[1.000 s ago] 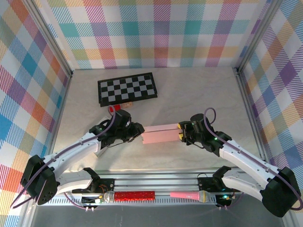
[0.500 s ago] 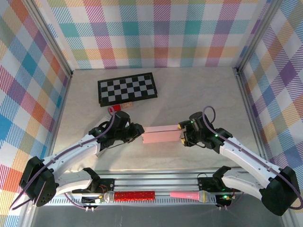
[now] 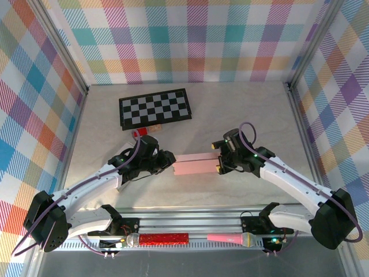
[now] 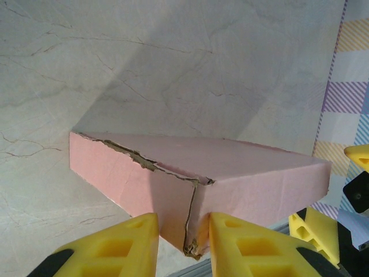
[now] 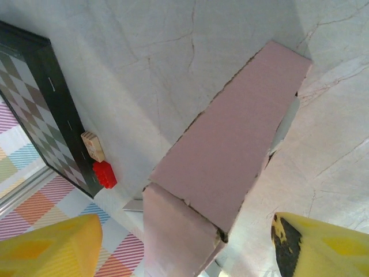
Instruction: Fold the paper box
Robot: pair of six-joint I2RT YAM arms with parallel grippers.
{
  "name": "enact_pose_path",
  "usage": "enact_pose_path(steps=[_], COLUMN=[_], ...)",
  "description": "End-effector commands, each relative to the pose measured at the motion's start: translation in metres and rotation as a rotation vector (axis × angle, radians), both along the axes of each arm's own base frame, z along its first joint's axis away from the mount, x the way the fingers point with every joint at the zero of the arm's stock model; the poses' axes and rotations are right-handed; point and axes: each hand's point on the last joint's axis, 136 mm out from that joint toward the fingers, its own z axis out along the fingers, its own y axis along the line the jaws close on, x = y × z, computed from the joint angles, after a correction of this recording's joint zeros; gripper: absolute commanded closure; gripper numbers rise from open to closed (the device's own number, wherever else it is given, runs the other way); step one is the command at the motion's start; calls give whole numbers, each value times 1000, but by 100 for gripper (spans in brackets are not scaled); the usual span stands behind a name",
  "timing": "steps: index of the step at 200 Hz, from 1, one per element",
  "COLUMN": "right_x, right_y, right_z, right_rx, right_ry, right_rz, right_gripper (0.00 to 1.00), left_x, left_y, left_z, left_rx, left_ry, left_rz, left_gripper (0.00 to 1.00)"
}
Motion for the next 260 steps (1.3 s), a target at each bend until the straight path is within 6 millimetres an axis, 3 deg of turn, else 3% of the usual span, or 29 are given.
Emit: enact_pose_path(steps=[1,41,86,112,143,159,182,220,240,260], right_x=[1,16,14,27,43,50,51,43,31,14], right_y=[5,19,9,14,18,19,16,12,0,-18], right_z=[-10,-26,-23,-20,-13,-10,-29,-71,-79,-79], right_rx=[27,63,11,41,59,49,11,-9,-90,-151], right_ry=[26,-16,-129,-267,-435,-500,-455,-267,-147,-33], right_rz=[-23,50,109,167,247,297,338,401,419,411], right_gripper=[25,35,50,61,66,67,68,50,28,20], left_x=[-20,-19,-14,-8,-13,-16,-16,-7,-3,-2], left_y=[14,10,-6,-24,-38,-41,-39,-33,-29,-24], left_z=[-31,-26,-6,27,67,80,91,100,101,102], left_rx=[114,107,52,-63,-192,-237,-250,-243,-230,-225], left_ry=[84,54,-21,-125,-211,-218,-239,-278,-284,-284], left_rz=[-21,-38,-87,-135,-199,-209,-202,-173,-165,-153], left_gripper=[73,72,63,53,33,31,32,33,33,33])
